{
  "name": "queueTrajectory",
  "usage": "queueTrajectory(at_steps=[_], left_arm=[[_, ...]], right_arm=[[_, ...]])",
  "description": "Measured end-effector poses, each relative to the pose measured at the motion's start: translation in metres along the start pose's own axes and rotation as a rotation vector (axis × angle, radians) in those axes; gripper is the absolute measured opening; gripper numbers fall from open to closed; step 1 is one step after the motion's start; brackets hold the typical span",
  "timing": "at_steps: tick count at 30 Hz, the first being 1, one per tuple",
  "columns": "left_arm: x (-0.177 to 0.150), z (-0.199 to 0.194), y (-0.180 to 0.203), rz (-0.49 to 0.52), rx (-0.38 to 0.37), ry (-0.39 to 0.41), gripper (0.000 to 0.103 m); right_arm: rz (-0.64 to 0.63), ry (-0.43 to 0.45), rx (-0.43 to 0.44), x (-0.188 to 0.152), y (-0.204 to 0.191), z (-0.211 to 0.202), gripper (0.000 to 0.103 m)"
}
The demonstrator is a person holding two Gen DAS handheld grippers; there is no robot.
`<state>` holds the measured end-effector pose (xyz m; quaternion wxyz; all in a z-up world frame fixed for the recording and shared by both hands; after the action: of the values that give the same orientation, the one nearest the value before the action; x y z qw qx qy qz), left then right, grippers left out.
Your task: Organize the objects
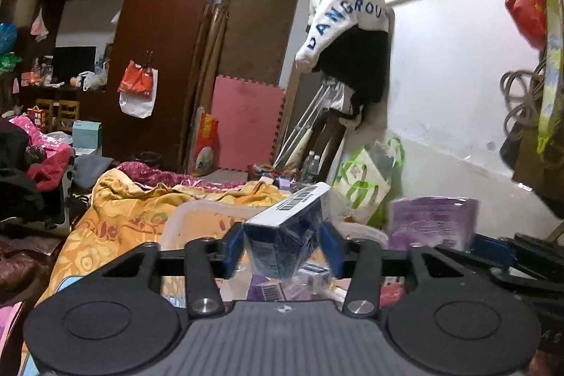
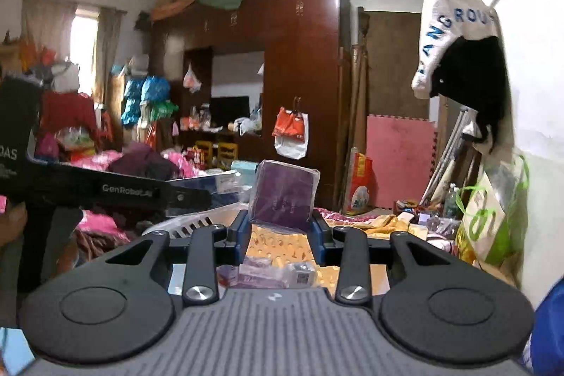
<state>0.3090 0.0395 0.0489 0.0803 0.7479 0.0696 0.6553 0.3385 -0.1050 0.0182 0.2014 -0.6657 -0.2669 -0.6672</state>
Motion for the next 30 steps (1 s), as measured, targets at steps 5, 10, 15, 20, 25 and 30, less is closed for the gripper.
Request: queueTrajectory(at_steps=[5, 10, 15, 20, 25, 30], left_arm=[[-0.017, -0.008, -0.014, -0.01, 0.038, -0.015, 0.081], [-0.042, -0.067, -0.014, -0.053, 0.032, 0.016, 0.091], [-0.135, -0.113, 0.021, 0.041, -0.004, -0.147, 0.091], [-0.179, -0.138, 0.063, 0.111, -0.067, -0.183, 0.091], [-0.198, -0.134, 0.096, 0.207, -0.05, -0.192, 0.091], [-0.214, -0.127, 0.104, 0.273, 0.004, -0.184, 0.09]], right_arm=[[0.022, -0.031, 0.013, -0.017, -0.002, -0.019, 0.092], [0.05, 0.005, -0.003, -0.03, -0.001, -0.072, 0.103], [0.178, -0.068, -0.041, -0.077, 0.025, -0.09, 0.103], [0.278, -0.088, -0.122, -0.104, 0.052, -0.099, 0.103], [0.308, -0.137, -0.185, -0.111, 0.057, -0.1, 0.103], [0.276, -0.148, -0.144, -0.119, 0.043, -0.098, 0.103]])
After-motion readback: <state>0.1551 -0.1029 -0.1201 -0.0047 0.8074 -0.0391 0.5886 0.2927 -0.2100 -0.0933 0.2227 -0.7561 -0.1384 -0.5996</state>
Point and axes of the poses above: each gripper's, at about its wrist camera, not at the fingertips, and z roughly the way its jaws point, y to its right, x to its top, the point moved 9 cm from there along z, roughly the way its jaws point, and after that the axes turned 12 degrees about y, right-handed, at the moved point
